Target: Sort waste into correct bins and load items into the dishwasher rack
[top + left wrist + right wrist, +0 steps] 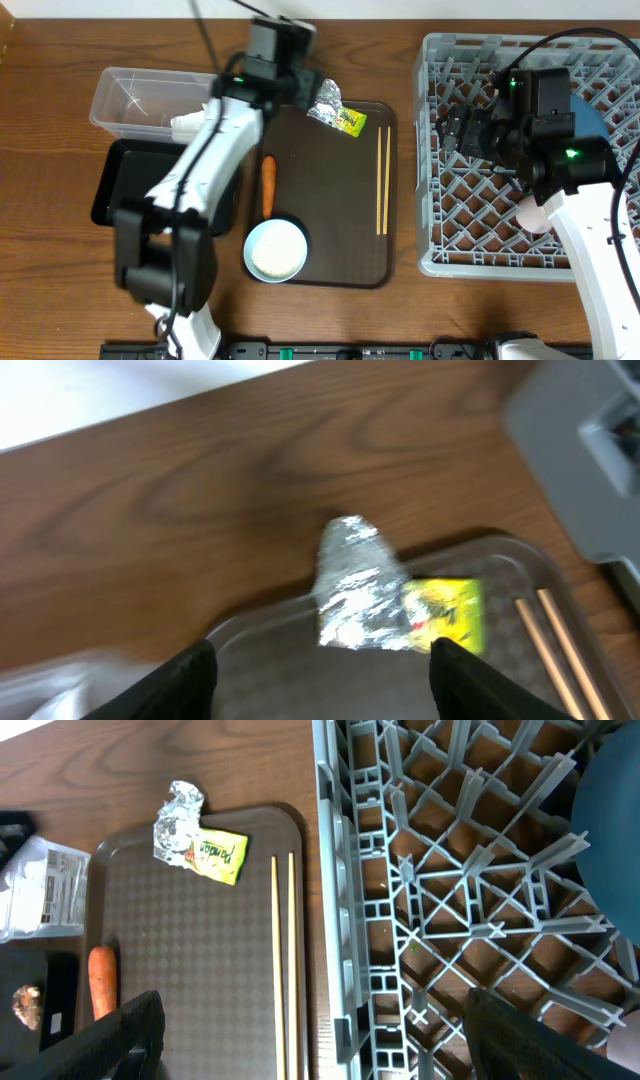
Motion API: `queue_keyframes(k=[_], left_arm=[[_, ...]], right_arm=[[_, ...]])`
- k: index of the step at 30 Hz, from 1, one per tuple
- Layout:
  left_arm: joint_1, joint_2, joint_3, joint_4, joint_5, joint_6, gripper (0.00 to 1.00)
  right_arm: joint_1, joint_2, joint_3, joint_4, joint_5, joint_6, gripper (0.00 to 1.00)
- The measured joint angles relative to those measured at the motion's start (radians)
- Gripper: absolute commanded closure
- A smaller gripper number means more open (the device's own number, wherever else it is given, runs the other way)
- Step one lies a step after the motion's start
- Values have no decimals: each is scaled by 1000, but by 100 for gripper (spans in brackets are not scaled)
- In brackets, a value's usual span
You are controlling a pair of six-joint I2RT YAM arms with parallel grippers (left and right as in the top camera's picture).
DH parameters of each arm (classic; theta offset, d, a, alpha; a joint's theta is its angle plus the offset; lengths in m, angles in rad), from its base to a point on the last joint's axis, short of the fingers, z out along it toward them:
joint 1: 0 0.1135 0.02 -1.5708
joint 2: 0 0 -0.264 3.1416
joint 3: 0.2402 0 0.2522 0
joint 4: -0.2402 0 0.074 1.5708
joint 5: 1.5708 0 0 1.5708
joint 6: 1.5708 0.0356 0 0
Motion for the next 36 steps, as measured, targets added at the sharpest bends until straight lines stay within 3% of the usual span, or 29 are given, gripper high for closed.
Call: queue_keyframes(k=[9, 16, 18, 22, 25, 31, 36], left_arm=[[-29, 259, -3, 134, 18, 13, 31], [-61, 288, -3, 139, 19, 13, 32], [-74, 291, -3, 139, 19, 10, 41], [-96, 307, -3, 134, 26, 7, 74], [-101, 309, -3, 133, 30, 12, 88], [-100, 278, -5, 62, 32, 10, 94], [-99, 136, -7, -44, -8, 10, 95]], right_arm=[[0, 0, 0, -26, -2, 0, 12], [0, 2, 0, -26, -2, 0, 12], [0, 3, 0, -26, -1, 0, 11], [0, 3, 0, -27, -1, 0, 11], [0, 3, 0, -34, 0, 0, 11], [0, 4, 0, -41, 1, 0, 11], [0, 4, 0, -42, 1, 0, 11]])
